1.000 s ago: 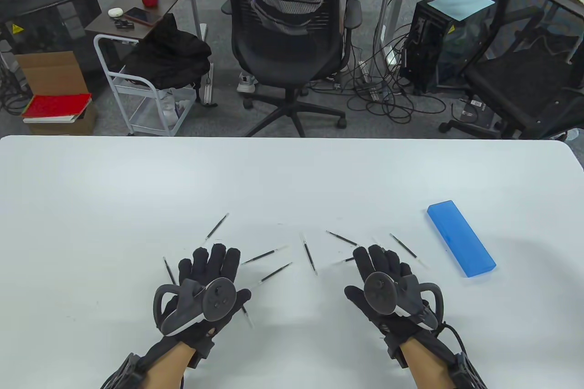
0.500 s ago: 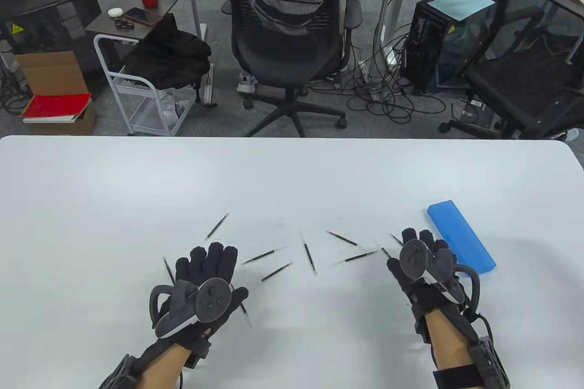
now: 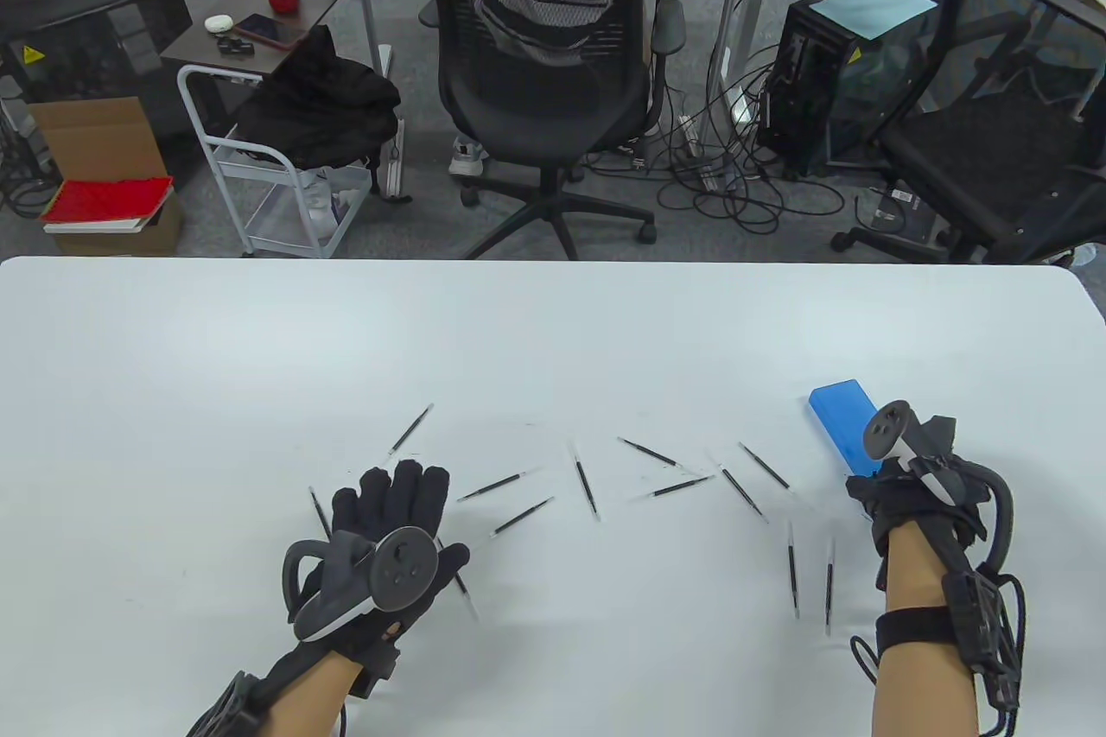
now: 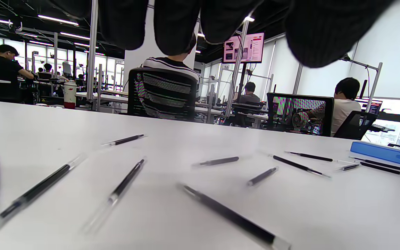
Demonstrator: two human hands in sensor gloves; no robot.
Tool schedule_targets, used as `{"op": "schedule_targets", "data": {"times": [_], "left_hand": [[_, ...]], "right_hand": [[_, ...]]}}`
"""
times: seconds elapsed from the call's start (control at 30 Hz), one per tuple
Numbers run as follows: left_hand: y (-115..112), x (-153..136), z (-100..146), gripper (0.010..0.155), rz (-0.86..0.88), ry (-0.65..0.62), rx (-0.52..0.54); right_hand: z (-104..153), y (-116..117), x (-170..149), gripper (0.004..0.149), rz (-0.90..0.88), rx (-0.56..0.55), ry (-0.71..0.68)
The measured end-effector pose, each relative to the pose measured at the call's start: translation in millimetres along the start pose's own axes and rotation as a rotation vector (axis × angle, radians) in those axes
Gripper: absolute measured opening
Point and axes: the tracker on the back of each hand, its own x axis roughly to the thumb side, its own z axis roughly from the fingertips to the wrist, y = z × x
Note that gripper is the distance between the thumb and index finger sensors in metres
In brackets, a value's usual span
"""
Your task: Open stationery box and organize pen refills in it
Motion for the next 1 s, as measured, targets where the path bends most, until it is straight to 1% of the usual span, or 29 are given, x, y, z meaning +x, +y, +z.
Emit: {"op": "schedule_targets", "data": {"times": [0.17,0.33,0.47,0.57,0.63,0.67,0.77,0.83,0.9,0.93,0.97,1.0], "left_hand": [[0.2,1.5,0.3,0.082,-0.010,0.000,0.002],[-0.1,6.2,1.1,0.082,-0.032,-0.010,0.008],[-1.1,11.2,1.7,0.082,-0.052,-0.021,0.011],[-2.7,15.2,1.2,0.081,-0.072,-0.030,0.008],[-4.2,19.2,0.8,0.079,-0.086,-0.041,0.002],[-5.0,21.3,0.7,0.079,-0.094,-0.048,0.002],[-7.3,27.6,1.4,0.079,-0.117,-0.067,0.003],[-9.3,33.7,2.3,0.078,-0.120,-0.094,0.004],[-10.6,40.5,3.4,0.076,-0.121,-0.127,0.007],[-11.7,46.2,4.6,0.076,-0.123,-0.152,0.008],[-12.9,51.7,5.9,0.076,-0.132,-0.175,0.006],[-13.7,54.7,6.5,0.076,-0.137,-0.190,0.005]], "right_hand": [[-3.8,11.5,1.7,0.095,0.028,-0.010,-0.010],[-1.6,17.8,2.9,0.090,0.050,-0.098,-0.036],[8.3,12.0,5.1,0.090,0.058,-0.190,-0.077],[24.7,2.6,12.6,0.090,0.050,-0.240,-0.171],[45.2,-3.9,23.0,0.090,0.066,-0.288,-0.284],[60.5,-5.5,31.0,0.091,0.081,-0.315,-0.360],[95.5,-4.0,49.3,0.091,0.119,-0.350,-0.535],[128.6,2.5,65.9,0.091,0.156,-0.369,-0.678],[151.3,9.3,76.7,0.091,0.167,-0.352,-0.785],[168.5,15.9,84.9,0.091,0.185,-0.351,-0.856],[181.4,21.8,91.3,0.091,0.207,-0.348,-0.908],[188.7,25.5,94.9,0.091,0.219,-0.345,-0.934]]}}
